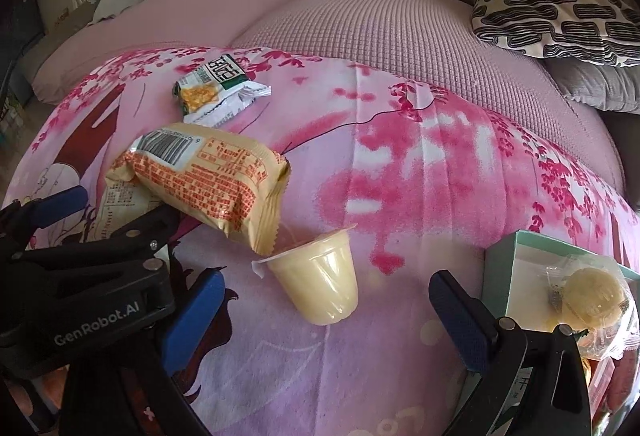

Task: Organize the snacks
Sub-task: 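Move left tool to the beige bread pack while right moves to the yellow pudding cup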

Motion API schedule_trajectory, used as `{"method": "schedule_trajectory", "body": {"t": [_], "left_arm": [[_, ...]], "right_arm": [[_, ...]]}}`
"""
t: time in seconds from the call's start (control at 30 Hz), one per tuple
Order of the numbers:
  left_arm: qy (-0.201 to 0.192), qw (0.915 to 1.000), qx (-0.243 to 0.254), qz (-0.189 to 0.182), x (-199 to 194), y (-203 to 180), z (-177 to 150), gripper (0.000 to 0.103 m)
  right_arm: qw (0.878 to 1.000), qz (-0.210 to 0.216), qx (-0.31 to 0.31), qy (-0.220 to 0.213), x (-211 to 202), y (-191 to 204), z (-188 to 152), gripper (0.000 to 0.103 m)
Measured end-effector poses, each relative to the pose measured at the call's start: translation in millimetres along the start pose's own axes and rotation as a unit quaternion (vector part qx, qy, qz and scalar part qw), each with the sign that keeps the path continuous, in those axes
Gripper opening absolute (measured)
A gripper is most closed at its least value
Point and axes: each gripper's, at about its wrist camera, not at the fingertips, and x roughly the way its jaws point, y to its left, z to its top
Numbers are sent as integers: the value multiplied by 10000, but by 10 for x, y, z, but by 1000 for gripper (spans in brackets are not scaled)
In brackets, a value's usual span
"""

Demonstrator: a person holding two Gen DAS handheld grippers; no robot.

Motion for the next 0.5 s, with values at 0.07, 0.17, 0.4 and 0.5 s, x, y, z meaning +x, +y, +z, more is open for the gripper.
{"method": "schedule_trajectory", "body": {"t": [0.07,0.17,0.4,0.5], "left_arm": [[-23,10000,-17,17,10,29,-3,97],[-82,9999,-85,30,6,86,-10,97],[-147,9998,-86,43,35,99,-20,102],[-144,9998,-20,145,45,90,-18,103]], "right_arm": [[10000,4,20,27,19,-1,2,103],[10000,21,32,16,30,-3,11,103],[9999,19,97,-116,39,-19,24,103],[9998,-20,143,-139,46,-50,13,103]]}}
